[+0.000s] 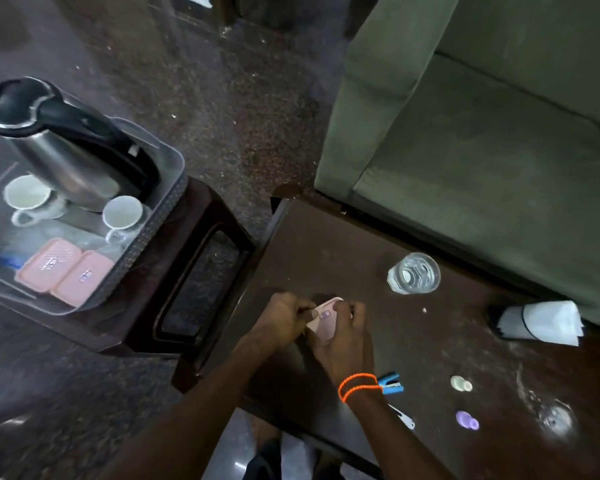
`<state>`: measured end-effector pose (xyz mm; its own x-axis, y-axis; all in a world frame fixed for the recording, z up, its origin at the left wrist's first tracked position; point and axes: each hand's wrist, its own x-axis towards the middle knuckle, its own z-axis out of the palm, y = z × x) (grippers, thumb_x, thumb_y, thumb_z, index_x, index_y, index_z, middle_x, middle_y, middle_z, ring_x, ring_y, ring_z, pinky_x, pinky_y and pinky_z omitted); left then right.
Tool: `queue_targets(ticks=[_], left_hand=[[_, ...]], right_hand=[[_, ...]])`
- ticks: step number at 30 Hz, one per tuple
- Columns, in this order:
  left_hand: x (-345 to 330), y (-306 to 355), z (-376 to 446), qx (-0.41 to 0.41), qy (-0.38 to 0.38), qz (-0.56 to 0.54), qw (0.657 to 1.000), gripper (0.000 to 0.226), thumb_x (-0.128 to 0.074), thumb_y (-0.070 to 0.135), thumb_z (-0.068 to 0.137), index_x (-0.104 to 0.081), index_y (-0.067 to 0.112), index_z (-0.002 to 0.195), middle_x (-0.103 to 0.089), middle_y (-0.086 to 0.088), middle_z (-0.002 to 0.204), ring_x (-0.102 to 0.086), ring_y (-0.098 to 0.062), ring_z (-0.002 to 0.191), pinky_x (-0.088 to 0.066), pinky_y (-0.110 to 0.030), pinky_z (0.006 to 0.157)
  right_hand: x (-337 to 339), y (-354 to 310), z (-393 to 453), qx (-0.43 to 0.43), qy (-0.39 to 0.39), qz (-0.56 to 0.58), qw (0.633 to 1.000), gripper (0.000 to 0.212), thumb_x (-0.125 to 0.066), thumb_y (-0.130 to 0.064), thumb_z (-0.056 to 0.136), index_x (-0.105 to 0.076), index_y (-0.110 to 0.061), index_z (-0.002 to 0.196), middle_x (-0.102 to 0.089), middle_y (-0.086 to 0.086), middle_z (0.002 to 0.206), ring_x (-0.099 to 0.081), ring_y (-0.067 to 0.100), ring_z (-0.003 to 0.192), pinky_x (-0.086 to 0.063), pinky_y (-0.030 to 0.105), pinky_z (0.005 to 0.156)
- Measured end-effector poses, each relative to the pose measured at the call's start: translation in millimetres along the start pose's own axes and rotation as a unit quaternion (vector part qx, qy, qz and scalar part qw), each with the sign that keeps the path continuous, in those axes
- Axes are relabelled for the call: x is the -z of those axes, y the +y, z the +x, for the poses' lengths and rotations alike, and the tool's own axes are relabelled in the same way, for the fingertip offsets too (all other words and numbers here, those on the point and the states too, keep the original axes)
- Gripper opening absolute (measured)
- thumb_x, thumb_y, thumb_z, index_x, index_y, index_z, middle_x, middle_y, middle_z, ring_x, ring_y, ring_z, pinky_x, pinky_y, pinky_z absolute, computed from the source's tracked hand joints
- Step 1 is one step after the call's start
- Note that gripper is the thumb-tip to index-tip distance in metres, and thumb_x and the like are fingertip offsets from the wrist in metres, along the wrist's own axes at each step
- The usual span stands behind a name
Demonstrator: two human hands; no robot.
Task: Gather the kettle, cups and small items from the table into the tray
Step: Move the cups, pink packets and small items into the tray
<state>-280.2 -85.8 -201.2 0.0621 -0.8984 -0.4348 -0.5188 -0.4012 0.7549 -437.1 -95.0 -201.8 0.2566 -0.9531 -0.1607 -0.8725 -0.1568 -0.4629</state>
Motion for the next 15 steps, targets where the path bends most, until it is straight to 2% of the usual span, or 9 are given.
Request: queue_targets(ticks=[4,6,10,13,15], left_hand=[[65.9,-4.0,-11.5,0.025,0.064,-0.013,0.998,0.014,-0.068,0.014,0.095,-0.08,0.007,0.096,-0.074,-0.01,0.077,-0.069,-0.022,0.073,-0.047,-0.023,0.067],[106.3,-9.8,-25.4,0.018,0.098,-0.009,0.995,0.015,-0.066,0.013,0.096,-0.079,0.007,0.09,-0.071,-0.008,0.071,-0.065,-0.015,0.066,-0.044,-0.023,0.064],[192.9,-33.4,-64.4,0.024,0.175,0.044,0.983,0.016,-0.065,0.019,0.093,-0.079,0.011,0.09,-0.076,-0.008,0.078,-0.069,-0.016,0.073,-0.049,-0.031,0.068],[251.6,-63.4,-97.0,0.062,0.234,0.088,0.966,0.018,-0.063,0.025,0.09,-0.075,0.011,0.085,-0.074,-0.009,0.076,-0.067,-0.016,0.071,-0.046,-0.033,0.064],[287.4,-86.8,-119.3,0.09,0.263,0.122,0.953,0.027,-0.06,0.032,0.089,-0.079,0.013,0.089,-0.078,-0.01,0.085,-0.071,-0.023,0.081,-0.05,-0.035,0.07]], right_hand=[[1.0,-54.3,26.1,0.102,0.005,0.056,0.993,0.061,-0.069,-0.065,0.072,-0.056,-0.021,0.11,-0.042,-0.001,0.117,-0.057,0.026,0.101,-0.055,0.037,0.083],[-1.6,-90.6,35.5,0.143,0.001,0.082,0.986,0.06,-0.072,-0.063,0.071,-0.055,-0.022,0.112,-0.041,0.0,0.122,-0.054,0.025,0.107,-0.054,0.037,0.087],[-13.6,-178.3,44.5,0.228,-0.006,0.135,0.964,0.063,-0.079,-0.054,0.068,-0.056,-0.019,0.114,-0.042,0.002,0.122,-0.05,0.024,0.111,-0.051,0.039,0.093],[-28.7,-247.3,43.6,0.292,-0.009,0.138,0.946,0.065,-0.079,-0.053,0.069,-0.057,-0.015,0.117,-0.046,0.006,0.124,-0.053,0.028,0.112,-0.049,0.038,0.097],[-41.7,-292.1,41.2,0.329,-0.03,0.143,0.933,0.066,-0.078,-0.053,0.071,-0.058,-0.012,0.119,-0.048,0.011,0.128,-0.053,0.031,0.116,-0.048,0.039,0.101]])
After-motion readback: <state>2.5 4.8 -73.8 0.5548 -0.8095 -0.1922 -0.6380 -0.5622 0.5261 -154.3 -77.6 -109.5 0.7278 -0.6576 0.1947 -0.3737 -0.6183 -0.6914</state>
